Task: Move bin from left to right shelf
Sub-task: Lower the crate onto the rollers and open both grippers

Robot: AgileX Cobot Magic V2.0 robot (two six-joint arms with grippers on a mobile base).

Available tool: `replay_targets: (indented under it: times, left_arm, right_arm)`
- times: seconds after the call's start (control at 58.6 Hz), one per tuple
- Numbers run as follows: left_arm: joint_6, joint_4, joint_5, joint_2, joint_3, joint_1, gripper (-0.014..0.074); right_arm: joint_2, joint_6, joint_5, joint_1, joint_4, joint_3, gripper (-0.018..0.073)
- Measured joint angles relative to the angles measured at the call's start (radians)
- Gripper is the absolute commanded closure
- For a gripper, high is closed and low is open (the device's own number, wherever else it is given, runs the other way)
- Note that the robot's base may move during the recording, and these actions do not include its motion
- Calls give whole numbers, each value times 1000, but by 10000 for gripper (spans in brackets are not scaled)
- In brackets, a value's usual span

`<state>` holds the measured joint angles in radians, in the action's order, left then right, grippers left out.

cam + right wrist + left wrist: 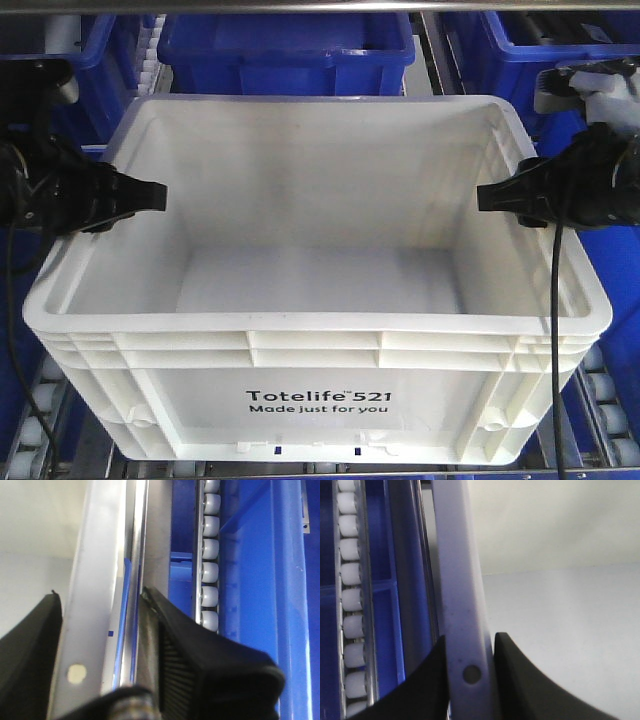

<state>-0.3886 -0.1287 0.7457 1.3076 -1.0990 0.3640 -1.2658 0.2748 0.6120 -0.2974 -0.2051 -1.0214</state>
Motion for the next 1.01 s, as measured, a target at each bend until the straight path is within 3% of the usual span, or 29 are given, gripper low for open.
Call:
replay_targets:
  times: [0.273, 0.529, 0.682, 1.006]
  left_arm:
    - [13, 7, -78, 55, -3, -2, 592]
    - [20, 47, -95, 77, -3, -2, 561]
    - [24, 50, -91, 77, -3, -2, 484]
    - [63, 73, -49, 63, -6, 0, 182]
  right_arm:
    - [-49, 4, -56, 1, -73, 1, 512]
    - [-60, 130, -65, 8, -118, -1, 469]
    - [-61, 172, -66, 8, -128, -1, 378]
    - [-59, 188, -64, 8, -143, -1, 98]
